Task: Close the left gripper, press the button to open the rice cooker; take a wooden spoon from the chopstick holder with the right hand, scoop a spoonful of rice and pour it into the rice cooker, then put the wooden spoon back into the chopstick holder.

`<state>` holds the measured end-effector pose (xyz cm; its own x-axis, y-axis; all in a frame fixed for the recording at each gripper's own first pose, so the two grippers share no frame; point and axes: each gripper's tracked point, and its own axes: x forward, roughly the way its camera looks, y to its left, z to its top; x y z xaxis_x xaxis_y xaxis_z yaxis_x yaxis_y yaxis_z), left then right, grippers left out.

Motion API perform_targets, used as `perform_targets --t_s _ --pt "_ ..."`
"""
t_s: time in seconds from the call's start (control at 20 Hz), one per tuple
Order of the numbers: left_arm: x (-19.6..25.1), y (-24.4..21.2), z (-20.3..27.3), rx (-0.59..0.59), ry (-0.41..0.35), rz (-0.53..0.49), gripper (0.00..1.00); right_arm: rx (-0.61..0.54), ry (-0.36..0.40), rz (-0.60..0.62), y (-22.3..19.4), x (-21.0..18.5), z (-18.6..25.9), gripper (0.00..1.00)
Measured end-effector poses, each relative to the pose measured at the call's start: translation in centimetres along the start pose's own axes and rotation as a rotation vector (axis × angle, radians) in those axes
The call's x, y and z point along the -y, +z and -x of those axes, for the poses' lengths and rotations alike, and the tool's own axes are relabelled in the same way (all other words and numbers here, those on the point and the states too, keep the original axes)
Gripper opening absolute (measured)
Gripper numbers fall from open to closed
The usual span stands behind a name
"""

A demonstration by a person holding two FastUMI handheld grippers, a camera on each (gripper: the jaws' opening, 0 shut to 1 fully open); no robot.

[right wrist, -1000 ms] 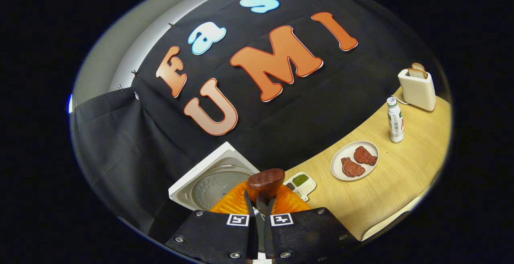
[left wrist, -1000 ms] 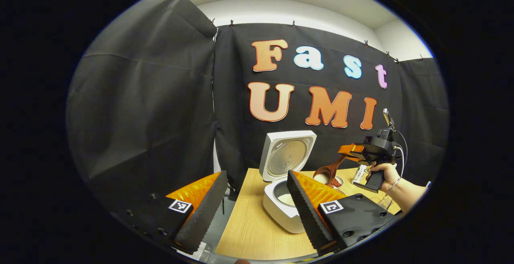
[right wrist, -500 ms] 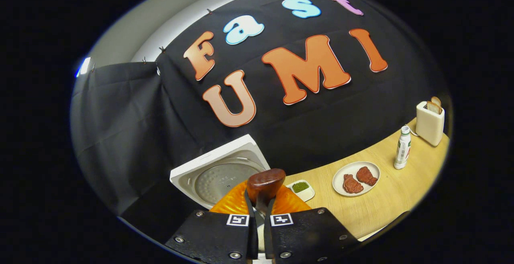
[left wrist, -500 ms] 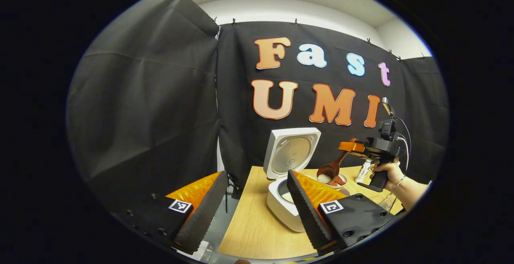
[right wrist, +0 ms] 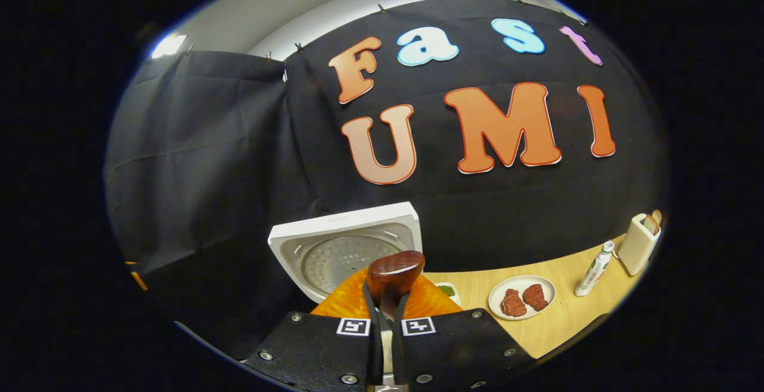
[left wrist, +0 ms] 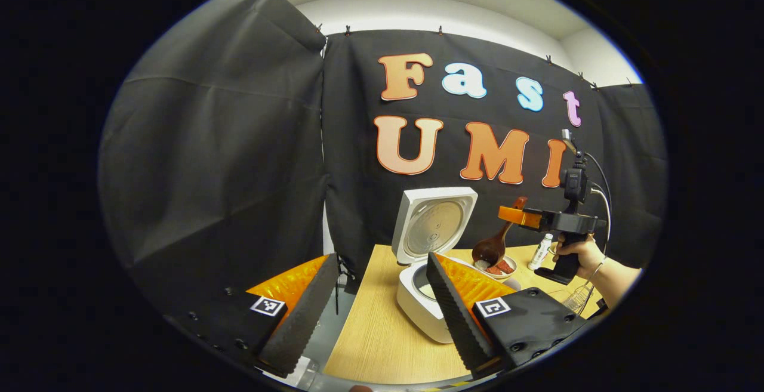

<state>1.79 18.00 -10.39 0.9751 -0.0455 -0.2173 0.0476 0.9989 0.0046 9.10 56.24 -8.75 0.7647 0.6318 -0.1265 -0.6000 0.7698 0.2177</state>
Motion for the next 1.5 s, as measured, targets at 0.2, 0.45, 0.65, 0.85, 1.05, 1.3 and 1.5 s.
perform_targets --t_s 0.2,0.45,0.65,0.85,1.05,1.3,1.5 --pt "0.0 0.0 0.0 -0.003 0.007 -0.007 1.0 0.006 0.031 0.079 0.0 -0.9 0.4 0.05" --pt "0.3 0.0 0.1 -0.002 0.01 0.0 1.0 0.003 0.048 0.152 -0.5 -1.2 0.2 0.05" --pt "0.9 0.3 0.3 0.002 0.01 0.0 1.0 -0.019 0.04 -0.029 -1.1 -0.4 0.5 0.05" --pt "1.8 0.7 0.1 0.014 0.012 0.009 1.0 -0.02 -0.002 -0.312 -1.0 3.0 2.0 0.05" --pt "3.9 1.2 -0.3 0.016 -0.011 0.021 1.0 0.023 -0.05 -0.49 0.2 6.9 4.7 0.05" --pt "6.3 1.7 -1.2 0.032 -0.028 0.02 1.0 0.078 -0.139 -0.569 1.2 14.1 9.6 0.05" --pt "7.6 2.2 -2.0 0.042 -0.031 0.026 1.0 0.104 -0.237 -0.594 0.8 20.1 14.2 0.05"
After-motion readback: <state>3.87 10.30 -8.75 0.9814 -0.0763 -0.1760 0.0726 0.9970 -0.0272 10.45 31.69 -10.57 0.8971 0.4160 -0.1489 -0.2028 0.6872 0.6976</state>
